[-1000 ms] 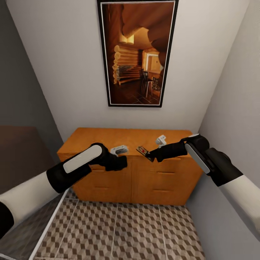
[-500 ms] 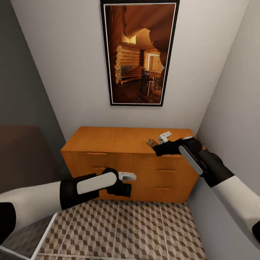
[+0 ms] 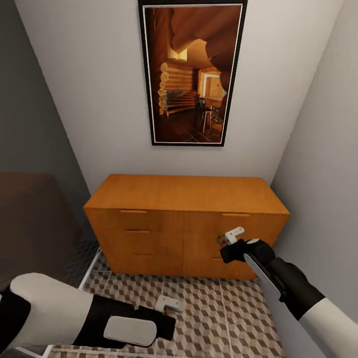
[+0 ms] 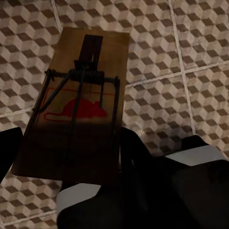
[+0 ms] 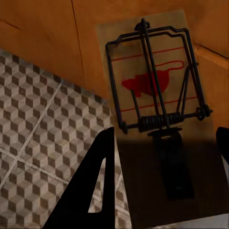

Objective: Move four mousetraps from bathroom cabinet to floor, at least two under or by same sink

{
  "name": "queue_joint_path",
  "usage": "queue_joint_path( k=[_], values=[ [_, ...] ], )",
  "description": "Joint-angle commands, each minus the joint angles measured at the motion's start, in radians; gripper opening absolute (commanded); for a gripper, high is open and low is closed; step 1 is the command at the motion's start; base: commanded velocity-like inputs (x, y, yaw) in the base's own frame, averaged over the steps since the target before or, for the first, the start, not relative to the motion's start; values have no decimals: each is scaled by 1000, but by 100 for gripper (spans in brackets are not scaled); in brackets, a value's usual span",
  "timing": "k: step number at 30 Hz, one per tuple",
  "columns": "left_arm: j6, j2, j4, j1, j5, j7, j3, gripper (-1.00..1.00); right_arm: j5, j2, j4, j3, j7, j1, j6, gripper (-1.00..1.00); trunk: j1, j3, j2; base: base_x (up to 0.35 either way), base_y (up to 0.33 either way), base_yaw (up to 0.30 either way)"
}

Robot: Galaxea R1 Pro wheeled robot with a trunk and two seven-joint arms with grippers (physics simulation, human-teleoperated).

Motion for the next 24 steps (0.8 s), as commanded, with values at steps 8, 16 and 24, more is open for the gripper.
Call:
queue_joint_path(
  k=[8, 16, 24],
  values=[
    [-43, -70, 338, 175, -7, -201, -85, -100, 10, 3, -44, 4, 1, 36, 7, -100, 0, 0, 0, 0, 0, 0],
    [-46, -126, 667, 302, -8, -312, -88, -100, 10, 5, 13, 60, -4, 124, -1, -100, 0, 0, 0, 0, 0, 0],
    [-169, -122, 823, 414, -3, -320, -89, -100, 7, 117, 775, 153, 6, 179, -498, -100, 0, 0, 0, 0, 0, 0]
  ],
)
